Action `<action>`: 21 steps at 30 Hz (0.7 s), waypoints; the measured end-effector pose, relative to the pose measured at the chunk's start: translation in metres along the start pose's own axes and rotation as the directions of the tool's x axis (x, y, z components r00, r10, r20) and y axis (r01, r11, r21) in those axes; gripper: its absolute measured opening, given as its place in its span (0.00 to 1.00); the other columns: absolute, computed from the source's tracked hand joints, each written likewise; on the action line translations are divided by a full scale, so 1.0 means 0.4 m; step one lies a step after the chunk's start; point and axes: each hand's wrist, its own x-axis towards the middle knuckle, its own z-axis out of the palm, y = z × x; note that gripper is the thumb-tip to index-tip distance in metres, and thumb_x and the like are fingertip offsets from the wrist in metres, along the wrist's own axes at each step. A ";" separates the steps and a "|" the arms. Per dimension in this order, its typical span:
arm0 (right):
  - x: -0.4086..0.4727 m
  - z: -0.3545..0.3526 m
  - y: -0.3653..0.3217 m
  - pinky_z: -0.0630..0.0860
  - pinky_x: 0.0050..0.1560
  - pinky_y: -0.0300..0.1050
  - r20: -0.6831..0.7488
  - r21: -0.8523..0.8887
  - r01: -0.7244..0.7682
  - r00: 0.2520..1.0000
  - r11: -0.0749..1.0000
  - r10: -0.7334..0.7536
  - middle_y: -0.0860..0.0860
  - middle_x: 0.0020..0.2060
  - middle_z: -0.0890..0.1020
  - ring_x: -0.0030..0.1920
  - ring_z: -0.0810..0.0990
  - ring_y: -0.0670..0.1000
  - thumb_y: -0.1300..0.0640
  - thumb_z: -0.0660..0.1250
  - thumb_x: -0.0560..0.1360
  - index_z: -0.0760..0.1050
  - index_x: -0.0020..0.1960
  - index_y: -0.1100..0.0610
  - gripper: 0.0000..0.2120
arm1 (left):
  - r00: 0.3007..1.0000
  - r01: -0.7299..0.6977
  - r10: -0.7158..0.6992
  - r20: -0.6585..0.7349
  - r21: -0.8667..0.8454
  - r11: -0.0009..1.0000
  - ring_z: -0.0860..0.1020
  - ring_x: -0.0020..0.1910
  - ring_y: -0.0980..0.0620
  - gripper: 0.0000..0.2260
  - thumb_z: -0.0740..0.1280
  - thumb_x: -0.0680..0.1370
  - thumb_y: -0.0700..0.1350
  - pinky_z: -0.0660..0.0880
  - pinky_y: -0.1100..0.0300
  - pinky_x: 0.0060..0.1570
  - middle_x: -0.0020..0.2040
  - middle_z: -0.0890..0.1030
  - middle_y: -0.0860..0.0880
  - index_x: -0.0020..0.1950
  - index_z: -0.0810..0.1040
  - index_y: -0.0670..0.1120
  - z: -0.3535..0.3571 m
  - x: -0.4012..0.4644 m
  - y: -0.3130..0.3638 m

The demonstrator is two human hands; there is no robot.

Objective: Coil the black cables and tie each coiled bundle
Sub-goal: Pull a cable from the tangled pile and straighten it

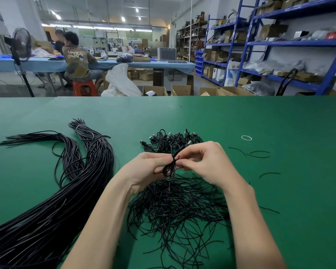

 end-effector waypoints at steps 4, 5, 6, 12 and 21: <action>-0.001 -0.005 -0.003 0.84 0.49 0.41 0.004 0.010 0.026 1.000 1.000 -0.026 0.46 0.36 0.88 0.39 0.88 0.46 0.64 0.79 0.72 0.86 0.41 0.49 0.10 | 1.000 0.030 -0.030 0.008 -0.010 1.000 0.80 0.43 0.53 0.11 0.72 0.74 0.42 0.75 0.60 0.47 0.48 0.86 0.44 0.54 0.85 0.42 -0.009 -0.003 0.001; -0.002 -0.006 -0.003 0.84 0.48 0.41 0.001 0.010 0.034 0.999 0.999 -0.034 0.46 0.36 0.87 0.39 0.88 0.46 0.63 0.79 0.71 0.86 0.40 0.49 0.09 | 0.999 0.049 -0.049 0.009 -0.030 0.998 0.81 0.41 0.55 0.13 0.73 0.71 0.44 0.76 0.63 0.43 0.47 0.86 0.46 0.54 0.85 0.42 -0.010 -0.004 0.001; -0.002 -0.008 -0.004 0.84 0.48 0.41 -0.001 0.008 0.043 0.999 0.999 -0.043 0.46 0.36 0.87 0.39 0.87 0.46 0.63 0.79 0.71 0.87 0.40 0.49 0.09 | 0.997 0.073 -0.072 0.015 -0.060 0.996 0.81 0.38 0.56 0.13 0.74 0.68 0.44 0.77 0.64 0.39 0.45 0.86 0.47 0.52 0.85 0.43 -0.012 -0.005 0.000; -0.005 -0.006 -0.008 0.85 0.48 0.49 -0.024 0.063 0.099 0.995 0.993 -0.098 0.46 0.37 0.88 0.40 0.88 0.50 0.59 0.81 0.70 0.87 0.41 0.48 0.06 | 0.972 0.226 -0.175 0.156 -0.433 0.872 0.79 0.30 0.54 0.07 0.77 0.68 0.39 0.81 0.63 0.33 0.39 0.82 0.46 0.45 0.87 0.41 -0.018 -0.005 -0.025; 0.000 0.013 0.011 0.84 0.44 0.45 -0.051 0.223 0.055 0.998 0.973 -0.044 0.53 0.35 0.87 0.38 0.87 0.54 0.62 0.79 0.72 0.86 0.40 0.51 0.06 | 0.981 0.136 -0.063 0.186 -0.411 0.901 0.83 0.38 0.54 0.08 0.69 0.72 0.38 0.82 0.63 0.43 0.45 0.85 0.46 0.46 0.88 0.45 -0.016 -0.002 -0.023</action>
